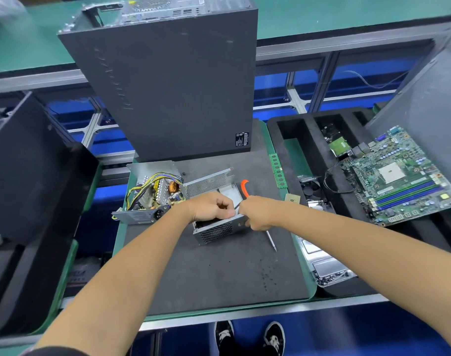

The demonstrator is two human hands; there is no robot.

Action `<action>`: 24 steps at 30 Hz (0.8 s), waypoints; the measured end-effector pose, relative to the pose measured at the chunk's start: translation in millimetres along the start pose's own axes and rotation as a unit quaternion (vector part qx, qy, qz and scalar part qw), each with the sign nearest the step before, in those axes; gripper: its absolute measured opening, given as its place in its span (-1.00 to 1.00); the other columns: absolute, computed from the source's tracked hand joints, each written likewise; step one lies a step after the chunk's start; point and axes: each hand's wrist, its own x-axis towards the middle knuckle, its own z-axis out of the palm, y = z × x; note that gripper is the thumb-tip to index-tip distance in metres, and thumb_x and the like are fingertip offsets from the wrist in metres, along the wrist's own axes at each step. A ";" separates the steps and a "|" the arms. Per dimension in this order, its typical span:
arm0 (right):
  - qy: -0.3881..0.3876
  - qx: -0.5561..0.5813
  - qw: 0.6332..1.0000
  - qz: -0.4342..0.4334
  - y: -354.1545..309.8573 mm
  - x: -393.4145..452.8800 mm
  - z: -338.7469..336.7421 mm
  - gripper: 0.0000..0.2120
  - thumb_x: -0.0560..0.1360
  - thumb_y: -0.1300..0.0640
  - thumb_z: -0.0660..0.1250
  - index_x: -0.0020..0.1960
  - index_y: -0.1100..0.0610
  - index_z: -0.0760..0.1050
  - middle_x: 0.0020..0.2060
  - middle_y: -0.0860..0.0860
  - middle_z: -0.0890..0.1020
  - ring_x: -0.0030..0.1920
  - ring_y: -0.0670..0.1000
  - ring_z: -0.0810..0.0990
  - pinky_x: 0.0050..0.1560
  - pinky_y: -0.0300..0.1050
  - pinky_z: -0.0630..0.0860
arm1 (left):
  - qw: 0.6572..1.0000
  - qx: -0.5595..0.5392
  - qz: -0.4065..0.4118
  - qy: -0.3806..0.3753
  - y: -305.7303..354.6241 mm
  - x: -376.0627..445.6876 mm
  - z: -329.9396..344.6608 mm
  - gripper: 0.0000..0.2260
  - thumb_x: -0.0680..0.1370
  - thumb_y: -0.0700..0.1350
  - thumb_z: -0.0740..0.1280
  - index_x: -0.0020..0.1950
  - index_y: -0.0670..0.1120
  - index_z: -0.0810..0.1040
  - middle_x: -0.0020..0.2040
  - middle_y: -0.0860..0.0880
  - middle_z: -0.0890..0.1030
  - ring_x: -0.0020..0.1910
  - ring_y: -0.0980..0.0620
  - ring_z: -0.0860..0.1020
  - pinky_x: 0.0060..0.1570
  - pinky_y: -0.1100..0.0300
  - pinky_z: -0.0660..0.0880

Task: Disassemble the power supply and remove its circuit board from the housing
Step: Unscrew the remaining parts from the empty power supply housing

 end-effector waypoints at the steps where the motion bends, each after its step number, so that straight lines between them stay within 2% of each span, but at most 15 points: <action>1: -0.001 -0.002 1.000 -0.002 -1.0 -0.1 -0.9 -0.65 0.54 0.20 0.28 -0.36 0.11 0.22 -0.33 0.02 0.34 -0.27 0.06 0.36 -0.42 -0.11 0.19 | 1.000 -0.008 0.005 0.014 -1.6 -0.4 1.6 -0.80 0.56 -0.23 0.28 -0.28 -0.13 0.47 -0.35 -0.04 0.34 -0.38 0.09 0.25 -0.37 0.25 0.18; 5: 0.009 0.023 1.000 -0.019 -3.5 -3.6 -3.7 -0.68 0.54 0.16 0.28 -0.33 0.12 0.24 -0.24 0.07 0.42 -0.22 0.08 0.39 -0.27 -0.10 0.28 | 0.999 -0.012 0.014 0.037 -5.5 -0.3 5.0 -0.75 0.56 -0.25 0.28 -0.31 -0.06 0.46 -0.37 0.03 0.37 -0.37 0.12 0.28 -0.32 0.26 0.21; 10: 0.118 0.122 0.985 -0.043 -7.8 -11.6 4.9 -0.56 0.51 -0.08 0.30 -0.40 0.10 0.23 -0.46 0.07 0.38 -0.42 0.05 0.31 -0.31 0.00 0.34 | 0.999 -0.018 0.008 0.043 -4.7 0.9 7.5 -0.75 0.57 -0.25 0.26 -0.30 -0.05 0.48 -0.32 -0.01 0.42 -0.34 0.12 0.32 -0.27 0.23 0.25; 17: 0.175 0.097 0.978 -0.057 -11.4 -12.3 8.4 -0.65 0.52 -0.05 0.24 -0.33 0.12 0.32 -0.46 0.03 0.41 -0.38 0.09 0.40 -0.31 -0.01 0.40 | 0.998 -0.012 0.018 0.051 -11.9 2.6 6.7 -0.72 0.59 -0.21 0.25 -0.32 -0.01 0.46 -0.37 0.05 0.39 -0.37 0.16 0.30 -0.28 0.22 0.24; 21: 0.180 0.069 0.980 -0.052 -12.2 -14.3 13.4 -0.72 0.52 0.00 0.19 -0.27 0.17 0.37 -0.37 0.07 0.49 -0.32 0.13 0.45 -0.26 0.01 0.45 | 0.998 -0.021 0.013 0.053 -12.5 3.5 8.9 -0.72 0.59 -0.20 0.25 -0.33 -0.01 0.46 -0.39 0.07 0.38 -0.43 0.20 0.29 -0.33 0.25 0.23; 24: 0.205 0.041 0.977 -0.036 -17.4 -13.6 17.3 -0.75 0.48 0.02 0.20 -0.28 0.16 0.34 -0.38 0.04 0.45 -0.32 0.15 0.44 -0.27 -0.01 0.42 | 0.998 -0.028 0.014 0.053 -13.6 2.0 9.8 -0.72 0.59 -0.19 0.25 -0.32 -0.03 0.45 -0.38 0.05 0.39 -0.40 0.16 0.30 -0.32 0.24 0.23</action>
